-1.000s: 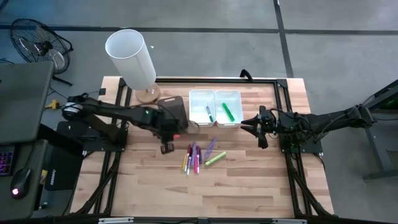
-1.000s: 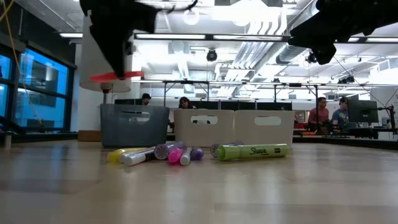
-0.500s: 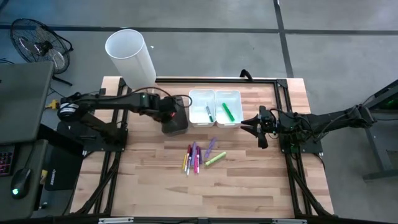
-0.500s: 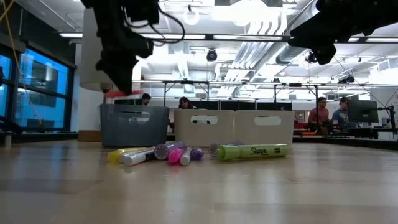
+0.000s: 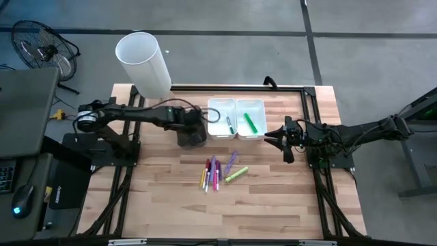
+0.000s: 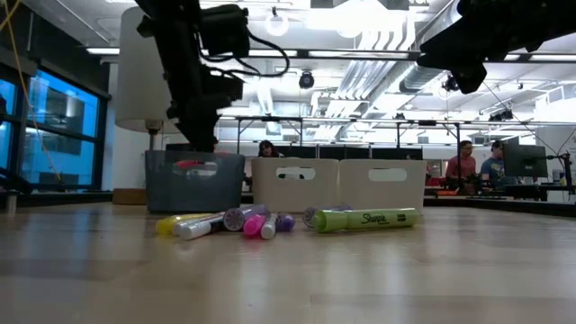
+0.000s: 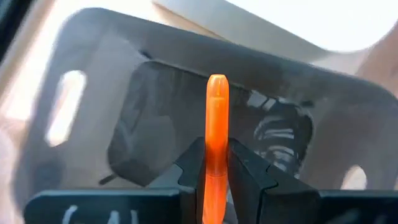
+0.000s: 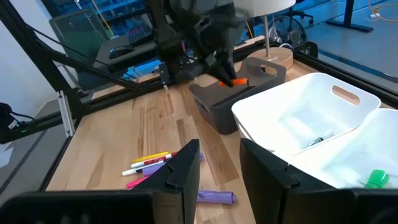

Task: Pick & Place Markers
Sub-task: Put the orange pen into the black bin, then put the yellow pen into the black bin

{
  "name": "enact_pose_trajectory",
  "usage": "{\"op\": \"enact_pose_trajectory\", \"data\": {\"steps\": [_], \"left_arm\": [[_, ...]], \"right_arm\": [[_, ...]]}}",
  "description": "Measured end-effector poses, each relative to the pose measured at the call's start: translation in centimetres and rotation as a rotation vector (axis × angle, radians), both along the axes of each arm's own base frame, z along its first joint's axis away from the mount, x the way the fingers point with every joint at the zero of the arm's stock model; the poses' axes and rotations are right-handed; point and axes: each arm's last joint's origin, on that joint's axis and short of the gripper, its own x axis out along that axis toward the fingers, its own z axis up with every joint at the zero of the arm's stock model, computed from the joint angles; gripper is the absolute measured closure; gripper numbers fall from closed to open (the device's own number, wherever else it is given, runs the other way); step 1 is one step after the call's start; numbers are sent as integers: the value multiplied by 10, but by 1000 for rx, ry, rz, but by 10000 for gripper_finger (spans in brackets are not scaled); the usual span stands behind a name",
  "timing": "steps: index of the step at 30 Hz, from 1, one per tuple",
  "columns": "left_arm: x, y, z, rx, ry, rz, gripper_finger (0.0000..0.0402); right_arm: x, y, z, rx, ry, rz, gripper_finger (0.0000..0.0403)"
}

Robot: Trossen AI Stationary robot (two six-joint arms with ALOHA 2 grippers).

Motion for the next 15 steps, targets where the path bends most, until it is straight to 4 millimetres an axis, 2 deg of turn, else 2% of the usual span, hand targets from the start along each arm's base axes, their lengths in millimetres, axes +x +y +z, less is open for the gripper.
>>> {"op": "enact_pose_trajectory", "data": {"steps": [5, 15], "left_arm": [[7, -2, -10, 5, 24, -37, 338], [5, -2, -11, 7, 56, -49, 272]], "right_arm": [[0, 0, 0, 0, 1, 1, 300], [0, 0, 0, 0, 1, 0, 299]]}}
